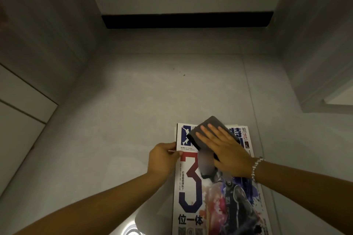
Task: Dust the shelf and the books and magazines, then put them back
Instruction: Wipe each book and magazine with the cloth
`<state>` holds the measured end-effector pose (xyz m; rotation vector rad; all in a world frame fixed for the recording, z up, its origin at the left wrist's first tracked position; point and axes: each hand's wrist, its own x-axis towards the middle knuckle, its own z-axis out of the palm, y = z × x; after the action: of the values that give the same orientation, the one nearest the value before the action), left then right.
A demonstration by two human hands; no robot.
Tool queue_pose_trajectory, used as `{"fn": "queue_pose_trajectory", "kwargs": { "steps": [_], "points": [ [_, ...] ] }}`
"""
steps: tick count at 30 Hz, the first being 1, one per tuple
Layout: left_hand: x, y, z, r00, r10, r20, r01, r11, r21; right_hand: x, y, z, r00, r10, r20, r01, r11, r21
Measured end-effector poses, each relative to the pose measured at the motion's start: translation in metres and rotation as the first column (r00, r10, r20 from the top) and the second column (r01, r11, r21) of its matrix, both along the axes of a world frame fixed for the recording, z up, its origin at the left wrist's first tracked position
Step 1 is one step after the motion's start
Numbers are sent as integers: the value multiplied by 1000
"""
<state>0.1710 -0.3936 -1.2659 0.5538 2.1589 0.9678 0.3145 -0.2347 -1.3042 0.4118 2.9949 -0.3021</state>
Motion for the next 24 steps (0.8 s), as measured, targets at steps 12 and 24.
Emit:
{"fn": "queue_pose_trajectory", "kwargs": {
  "steps": [12,24],
  "points": [
    [14,-9,1,994,-96,-58,101,991,89,-3,-3,-5,996,-65,-57,65,998,9],
    [14,0,10,975,63,212,-107,974,202,-2,-2,-7,997,-63,-54,60,996,-66]
  ]
}}
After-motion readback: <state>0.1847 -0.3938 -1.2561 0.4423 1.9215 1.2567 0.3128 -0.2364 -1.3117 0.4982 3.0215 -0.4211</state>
